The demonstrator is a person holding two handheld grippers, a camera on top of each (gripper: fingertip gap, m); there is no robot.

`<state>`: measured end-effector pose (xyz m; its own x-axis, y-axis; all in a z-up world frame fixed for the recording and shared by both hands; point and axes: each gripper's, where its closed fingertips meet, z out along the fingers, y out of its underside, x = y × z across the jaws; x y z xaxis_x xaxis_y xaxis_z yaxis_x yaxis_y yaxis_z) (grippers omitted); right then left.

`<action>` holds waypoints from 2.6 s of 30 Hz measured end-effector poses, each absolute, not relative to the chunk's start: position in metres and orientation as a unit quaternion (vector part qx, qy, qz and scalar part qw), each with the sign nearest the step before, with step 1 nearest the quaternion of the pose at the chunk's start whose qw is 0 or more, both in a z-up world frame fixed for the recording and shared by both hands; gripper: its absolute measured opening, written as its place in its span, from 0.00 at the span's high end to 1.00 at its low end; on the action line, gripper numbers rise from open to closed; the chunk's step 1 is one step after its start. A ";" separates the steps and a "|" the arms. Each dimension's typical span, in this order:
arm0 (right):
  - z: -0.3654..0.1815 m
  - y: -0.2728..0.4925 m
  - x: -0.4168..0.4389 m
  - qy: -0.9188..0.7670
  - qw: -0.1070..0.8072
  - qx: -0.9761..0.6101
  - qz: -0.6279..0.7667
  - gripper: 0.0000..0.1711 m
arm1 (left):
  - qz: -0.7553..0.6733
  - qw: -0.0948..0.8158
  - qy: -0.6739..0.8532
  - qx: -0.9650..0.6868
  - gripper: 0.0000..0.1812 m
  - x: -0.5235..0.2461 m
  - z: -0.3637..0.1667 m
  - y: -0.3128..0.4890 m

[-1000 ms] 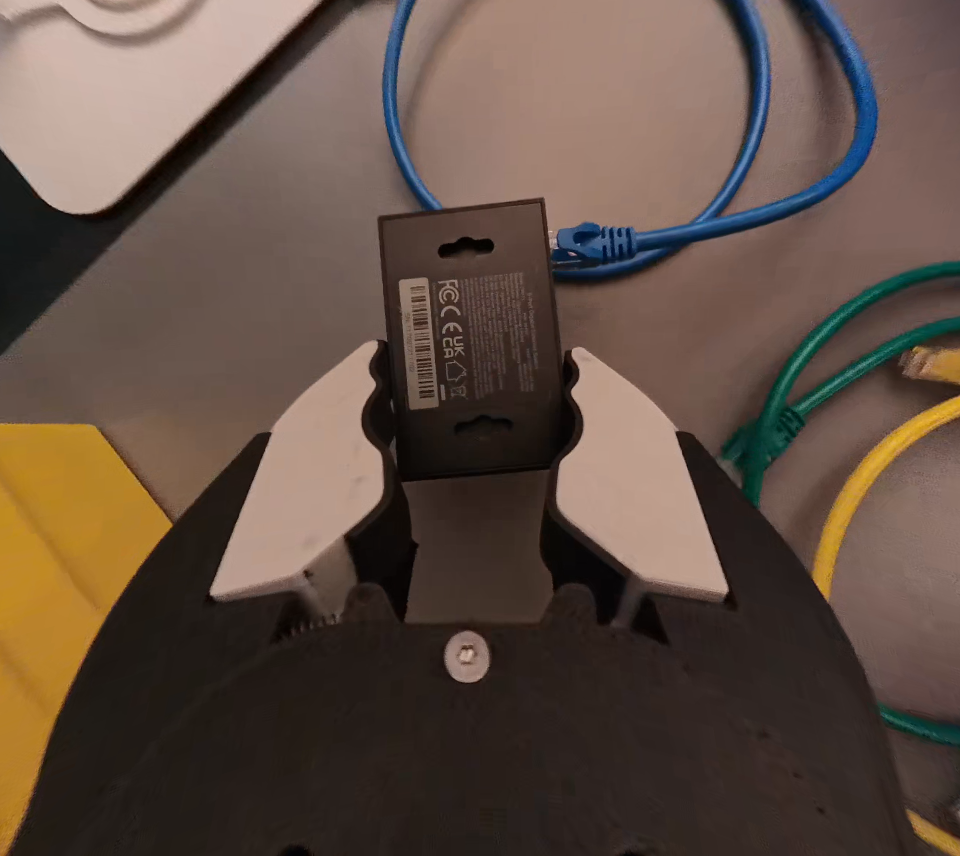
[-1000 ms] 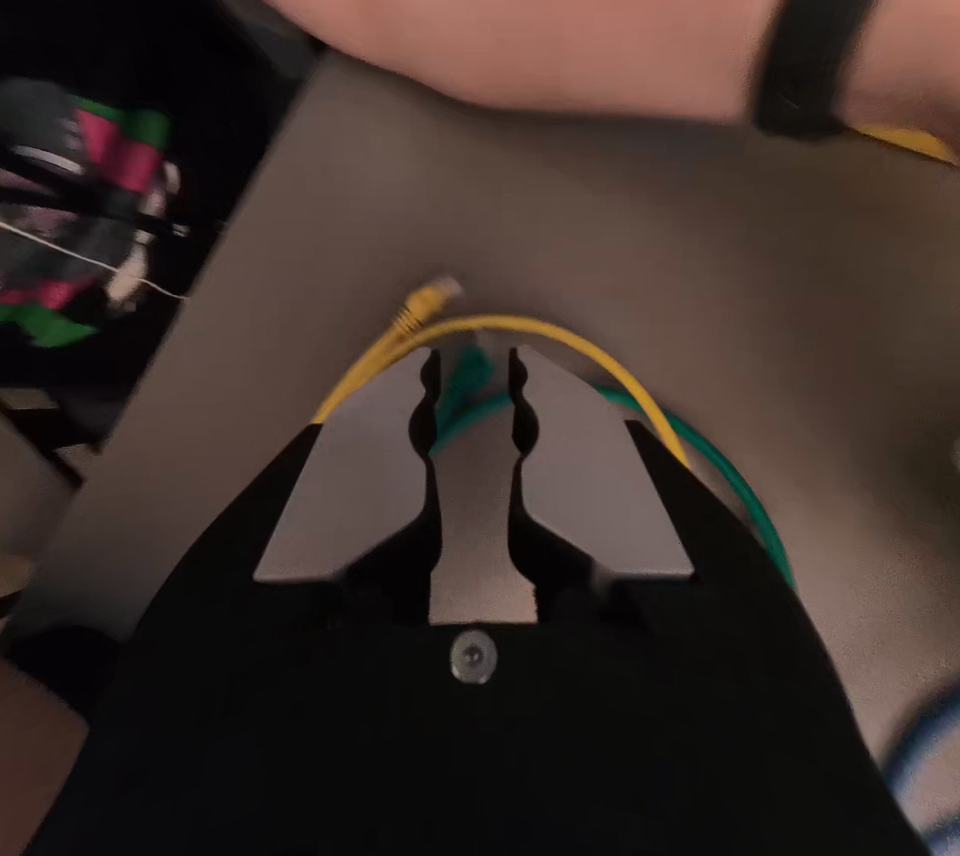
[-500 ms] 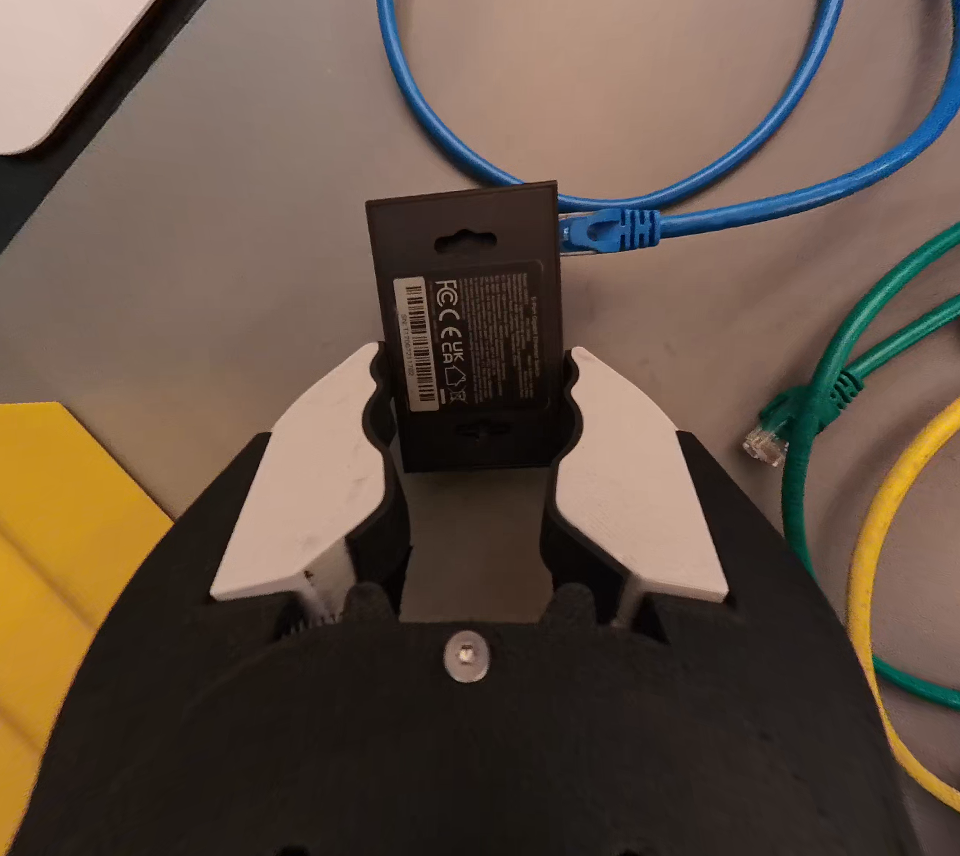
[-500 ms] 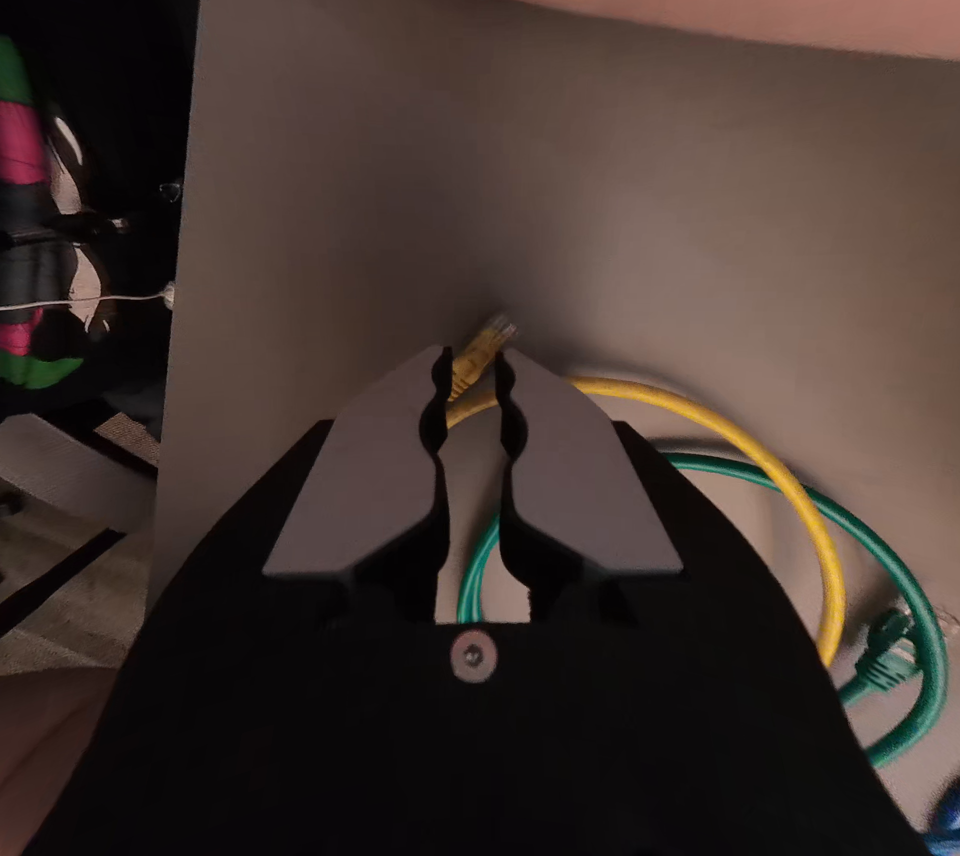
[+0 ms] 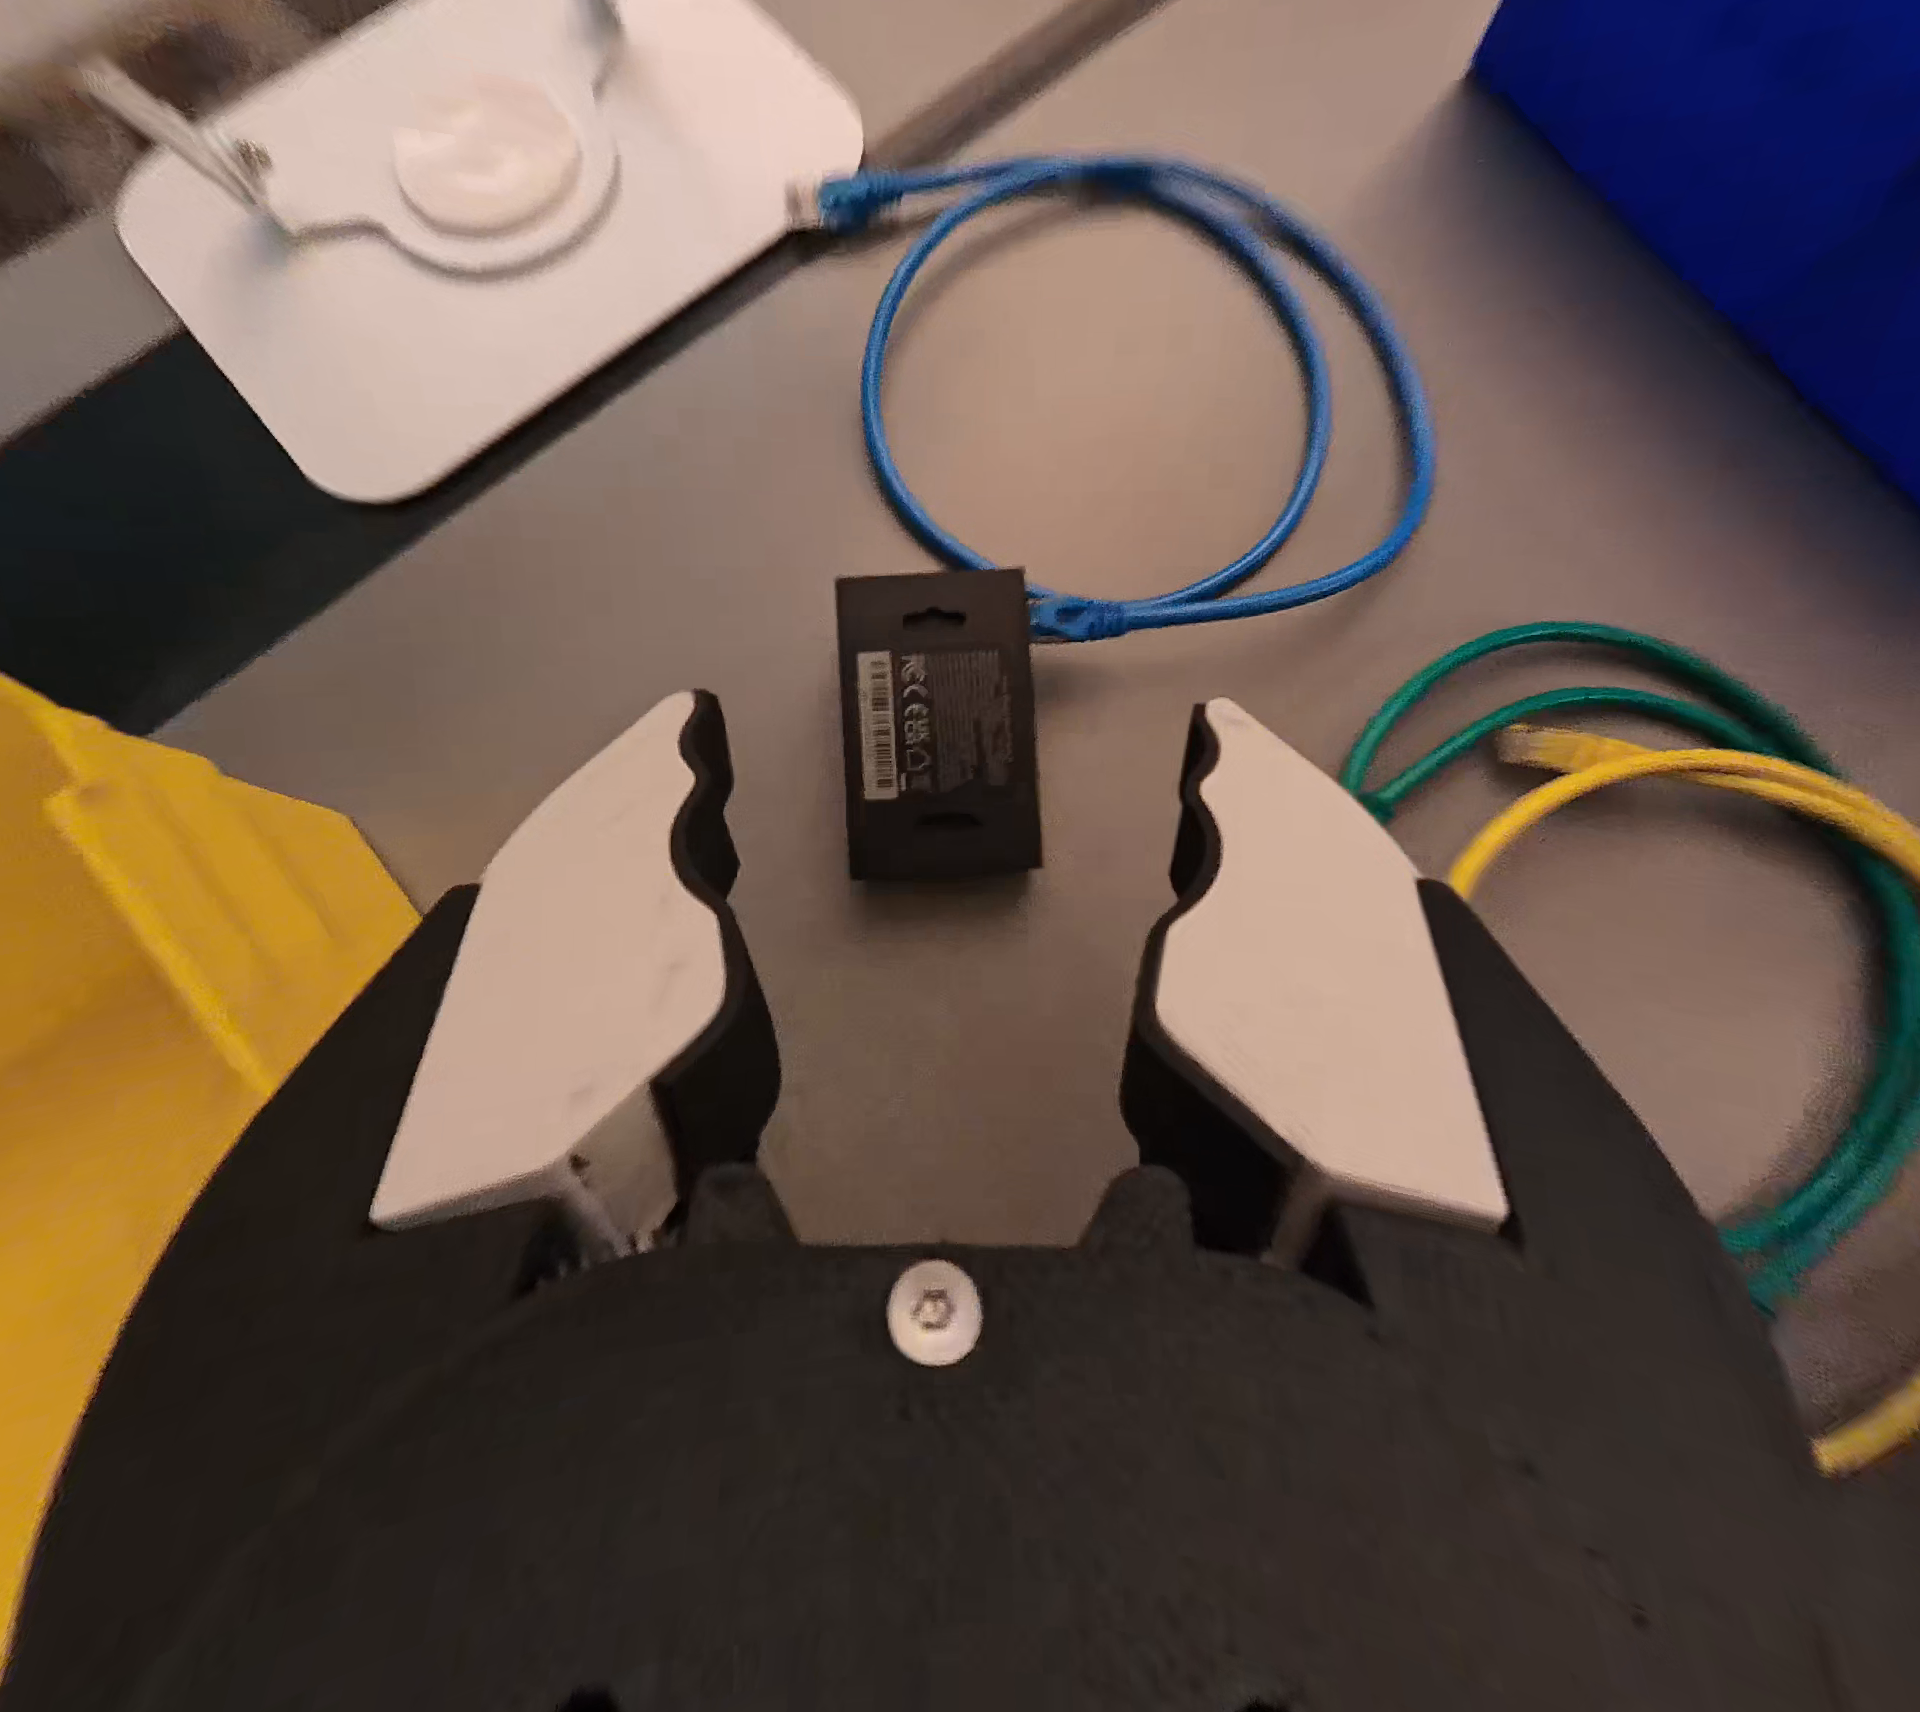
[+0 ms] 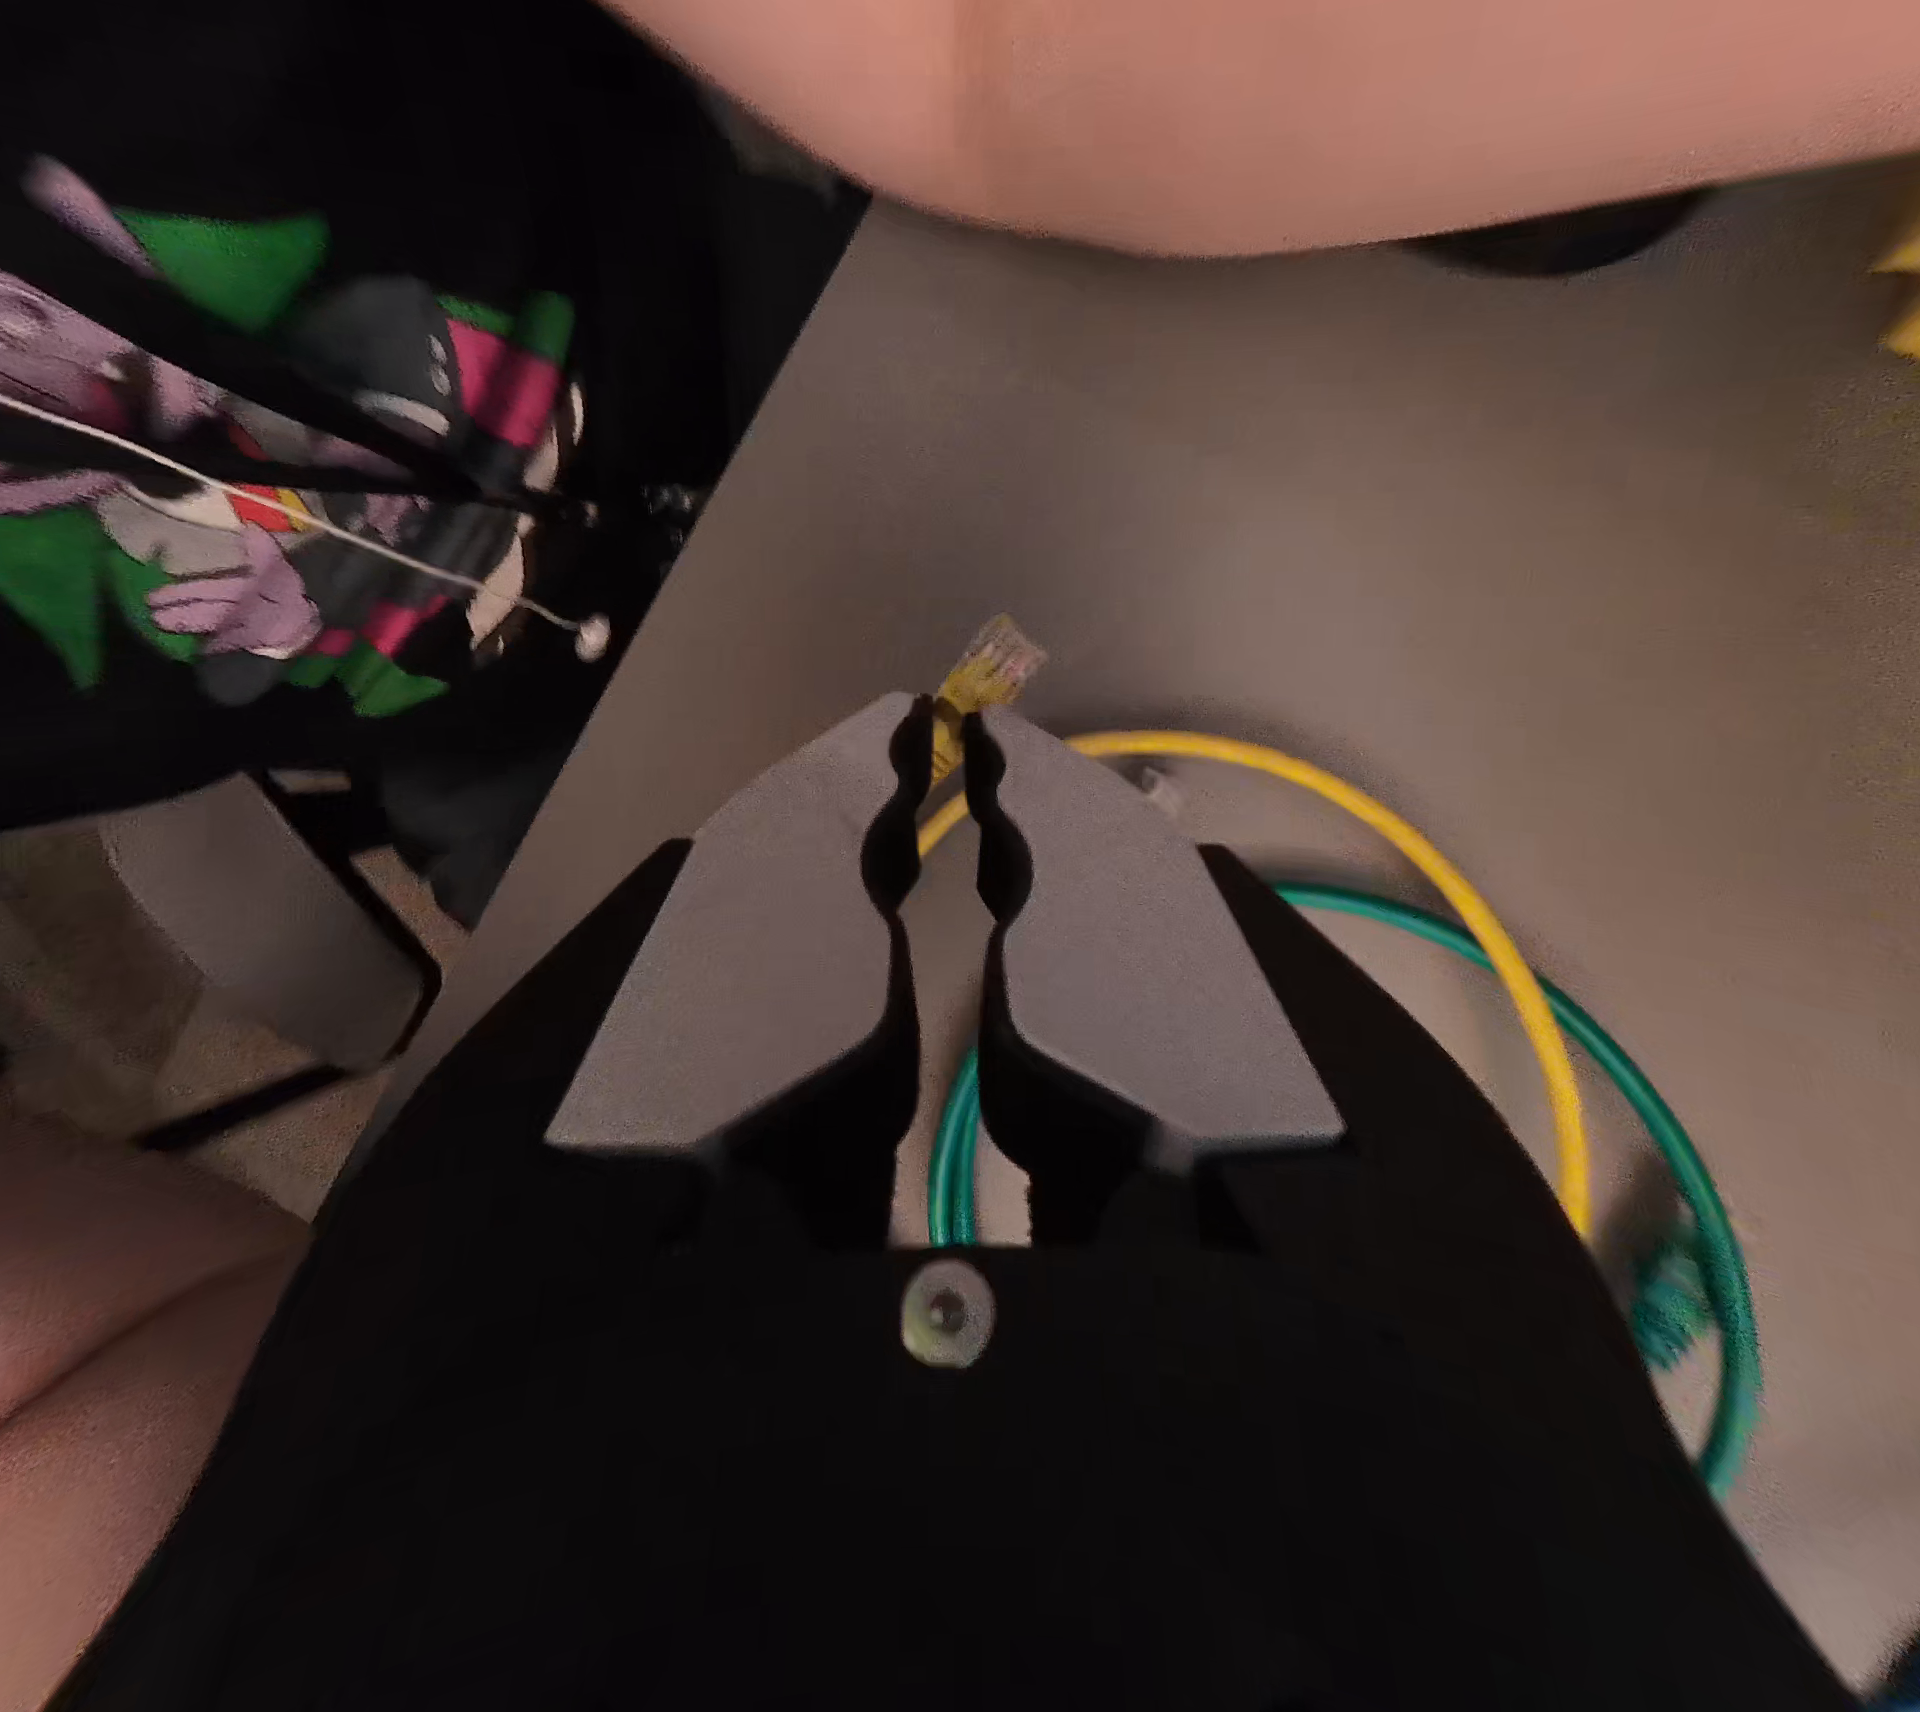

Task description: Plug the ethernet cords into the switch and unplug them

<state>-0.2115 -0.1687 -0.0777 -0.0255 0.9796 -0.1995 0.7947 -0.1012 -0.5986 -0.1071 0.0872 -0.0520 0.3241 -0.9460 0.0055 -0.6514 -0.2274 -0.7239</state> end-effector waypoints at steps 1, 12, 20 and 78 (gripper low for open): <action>-0.063 -0.162 -0.202 -0.634 0.186 -0.680 0.317 0.96 | -0.258 0.326 0.533 -0.737 0.55 -0.109 -0.036 0.080; 0.020 -0.095 -0.113 -0.423 0.403 -0.707 0.398 0.98 | -0.492 0.132 0.664 -0.548 0.64 -0.121 0.022 -0.077; 0.032 -0.077 -0.103 -0.389 0.465 -0.701 0.375 0.98 | -0.515 -0.026 0.676 -0.527 0.82 -0.098 -0.009 -0.116; 0.144 -0.082 -0.120 -0.181 0.754 -0.452 0.441 0.88 | -0.639 0.308 0.551 -0.439 0.93 -0.116 0.138 -0.087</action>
